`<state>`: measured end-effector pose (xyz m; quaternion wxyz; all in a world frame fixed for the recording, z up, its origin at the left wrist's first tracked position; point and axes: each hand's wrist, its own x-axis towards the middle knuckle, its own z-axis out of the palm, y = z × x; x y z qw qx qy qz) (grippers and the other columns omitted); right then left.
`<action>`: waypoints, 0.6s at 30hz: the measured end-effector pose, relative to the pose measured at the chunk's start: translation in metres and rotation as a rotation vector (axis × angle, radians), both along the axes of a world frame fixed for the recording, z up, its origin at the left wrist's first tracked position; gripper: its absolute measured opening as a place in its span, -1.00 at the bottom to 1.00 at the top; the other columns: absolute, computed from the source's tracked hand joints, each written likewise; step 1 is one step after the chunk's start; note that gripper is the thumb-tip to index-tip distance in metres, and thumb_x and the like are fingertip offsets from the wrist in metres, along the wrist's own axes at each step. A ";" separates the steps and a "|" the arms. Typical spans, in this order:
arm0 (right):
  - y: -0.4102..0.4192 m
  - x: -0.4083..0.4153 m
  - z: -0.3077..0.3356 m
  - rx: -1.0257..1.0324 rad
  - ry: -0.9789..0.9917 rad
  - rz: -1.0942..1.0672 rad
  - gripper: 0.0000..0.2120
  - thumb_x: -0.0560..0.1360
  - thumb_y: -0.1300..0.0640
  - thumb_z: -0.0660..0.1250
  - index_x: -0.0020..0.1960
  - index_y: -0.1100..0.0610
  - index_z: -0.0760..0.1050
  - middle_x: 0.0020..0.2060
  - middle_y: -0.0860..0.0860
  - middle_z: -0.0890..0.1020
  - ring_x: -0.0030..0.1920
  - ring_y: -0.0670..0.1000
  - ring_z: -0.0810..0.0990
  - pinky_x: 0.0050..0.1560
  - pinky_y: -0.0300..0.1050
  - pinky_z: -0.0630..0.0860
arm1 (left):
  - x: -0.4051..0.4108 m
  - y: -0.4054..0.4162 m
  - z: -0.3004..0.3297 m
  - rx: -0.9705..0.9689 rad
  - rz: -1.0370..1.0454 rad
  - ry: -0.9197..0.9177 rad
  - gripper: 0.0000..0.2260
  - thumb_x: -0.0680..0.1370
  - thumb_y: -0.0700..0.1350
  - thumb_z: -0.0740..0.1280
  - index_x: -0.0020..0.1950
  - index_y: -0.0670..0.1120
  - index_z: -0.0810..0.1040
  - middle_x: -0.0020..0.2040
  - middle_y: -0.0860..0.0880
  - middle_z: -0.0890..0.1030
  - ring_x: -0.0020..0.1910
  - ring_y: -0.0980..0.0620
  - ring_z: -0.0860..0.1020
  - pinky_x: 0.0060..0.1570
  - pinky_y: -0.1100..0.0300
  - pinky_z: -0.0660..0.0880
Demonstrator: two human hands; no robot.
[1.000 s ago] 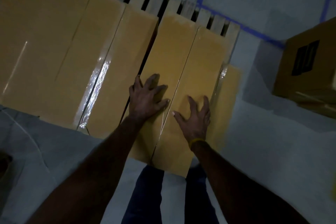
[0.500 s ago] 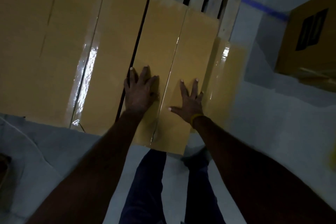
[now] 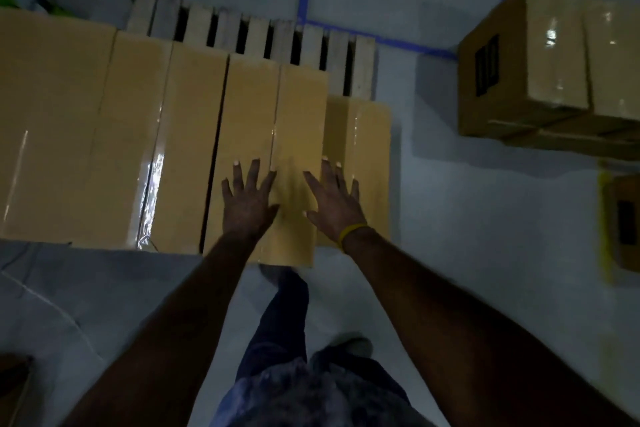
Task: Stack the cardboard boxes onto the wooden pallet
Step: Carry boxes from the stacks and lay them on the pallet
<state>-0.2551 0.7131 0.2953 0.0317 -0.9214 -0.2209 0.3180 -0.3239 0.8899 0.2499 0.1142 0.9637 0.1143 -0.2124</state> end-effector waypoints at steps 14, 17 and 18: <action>-0.190 -0.104 0.113 0.072 -0.283 -0.109 -0.21 0.58 -0.06 0.32 0.62 -0.07 -0.11 0.61 0.06 -0.21 0.59 0.19 -0.23 0.49 0.41 -0.09 | -0.083 -0.206 0.113 -0.024 -0.085 -0.151 -0.27 0.60 0.19 0.27 0.64 0.07 -0.06 0.64 -0.09 -0.14 0.59 -0.25 -0.17 0.51 -0.30 -0.02; -0.238 -0.133 0.127 0.072 -0.302 -0.142 -0.20 0.58 -0.08 0.32 0.62 -0.08 -0.11 0.61 0.06 -0.21 0.59 0.19 -0.22 0.47 0.42 -0.09 | -0.101 -0.250 0.125 -0.036 -0.116 -0.174 -0.26 0.59 0.18 0.29 0.64 0.05 -0.04 0.64 -0.09 -0.11 0.60 -0.25 -0.14 0.49 -0.30 0.02; -0.255 -0.141 0.131 0.075 -0.310 -0.157 -0.20 0.58 -0.09 0.31 0.62 -0.08 -0.10 0.61 0.05 -0.21 0.59 0.19 -0.22 0.47 0.42 -0.09 | -0.105 -0.265 0.128 -0.043 -0.125 -0.180 -0.26 0.59 0.18 0.28 0.63 0.06 -0.04 0.64 -0.09 -0.12 0.60 -0.25 -0.14 0.49 -0.30 0.02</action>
